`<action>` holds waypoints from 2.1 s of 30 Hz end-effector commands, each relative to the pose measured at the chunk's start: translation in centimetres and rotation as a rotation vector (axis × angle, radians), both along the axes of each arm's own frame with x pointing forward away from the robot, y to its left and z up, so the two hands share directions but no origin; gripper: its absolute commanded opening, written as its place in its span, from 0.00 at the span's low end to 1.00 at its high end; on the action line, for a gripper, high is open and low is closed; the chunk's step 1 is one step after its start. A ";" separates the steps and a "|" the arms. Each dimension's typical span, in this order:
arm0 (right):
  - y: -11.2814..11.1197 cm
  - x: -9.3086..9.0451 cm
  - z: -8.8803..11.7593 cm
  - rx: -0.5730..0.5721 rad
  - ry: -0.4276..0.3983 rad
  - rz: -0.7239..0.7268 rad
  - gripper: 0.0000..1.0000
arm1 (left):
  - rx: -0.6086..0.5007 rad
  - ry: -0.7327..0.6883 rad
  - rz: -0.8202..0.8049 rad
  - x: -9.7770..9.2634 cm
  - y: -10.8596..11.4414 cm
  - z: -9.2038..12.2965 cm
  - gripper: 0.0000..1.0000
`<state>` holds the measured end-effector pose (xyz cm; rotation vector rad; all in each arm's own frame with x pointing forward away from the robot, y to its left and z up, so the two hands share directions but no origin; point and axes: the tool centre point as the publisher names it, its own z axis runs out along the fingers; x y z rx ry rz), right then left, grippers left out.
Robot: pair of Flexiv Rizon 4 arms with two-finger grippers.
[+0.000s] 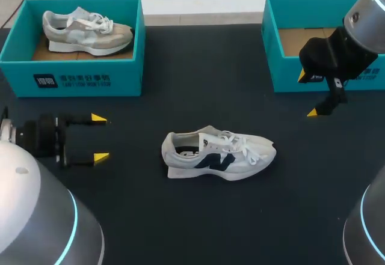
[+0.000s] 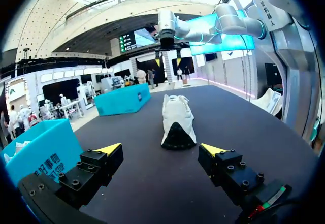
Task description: Take the shoe out of the shoebox, open the shoe tongue, remove and reinsert the insole, then place the shoe into the shoebox
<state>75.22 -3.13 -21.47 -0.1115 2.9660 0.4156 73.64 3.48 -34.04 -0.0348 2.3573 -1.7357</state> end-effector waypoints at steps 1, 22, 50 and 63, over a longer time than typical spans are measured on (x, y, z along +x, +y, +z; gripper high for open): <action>0.0 0.0 -0.1 -0.001 -0.001 0.000 1.00 | 0.017 0.018 -0.026 0.4 -0.5 -0.2 1.00; 0.0 0.0 -0.1 -0.001 -0.001 0.000 1.00 | 0.081 0.043 -0.061 0.4 -3.5 0.0 1.00; 0.0 0.0 -0.1 -0.001 -0.001 0.000 1.00 | 0.059 0.150 -0.114 -0.8 -9.0 -4.9 1.00; 0.0 0.0 -0.1 -0.001 -0.001 0.000 1.00 | 0.069 0.134 -0.136 -0.7 -10.3 -5.1 1.00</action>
